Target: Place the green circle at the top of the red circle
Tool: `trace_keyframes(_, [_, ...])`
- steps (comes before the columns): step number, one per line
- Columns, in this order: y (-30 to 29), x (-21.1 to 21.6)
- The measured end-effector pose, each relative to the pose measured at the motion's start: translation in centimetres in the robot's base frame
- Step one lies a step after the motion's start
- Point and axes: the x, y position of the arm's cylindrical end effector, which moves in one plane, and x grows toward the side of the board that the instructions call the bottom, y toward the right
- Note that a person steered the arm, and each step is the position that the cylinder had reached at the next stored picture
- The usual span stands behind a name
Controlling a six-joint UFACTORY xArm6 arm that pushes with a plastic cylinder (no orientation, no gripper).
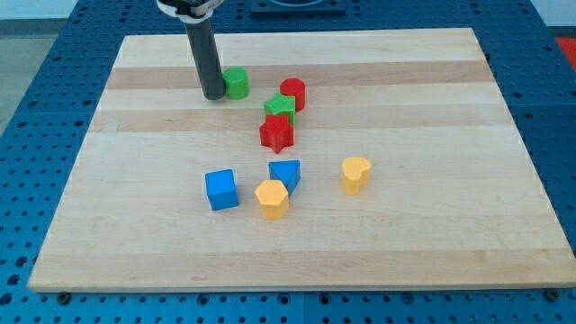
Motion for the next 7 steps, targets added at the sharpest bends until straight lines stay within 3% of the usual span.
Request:
trace_keyframes(2, [-1.2, -0.8])
trace_keyframes(5, [6.7, -2.1])
trace_keyframes(7, [8.0, -3.2])
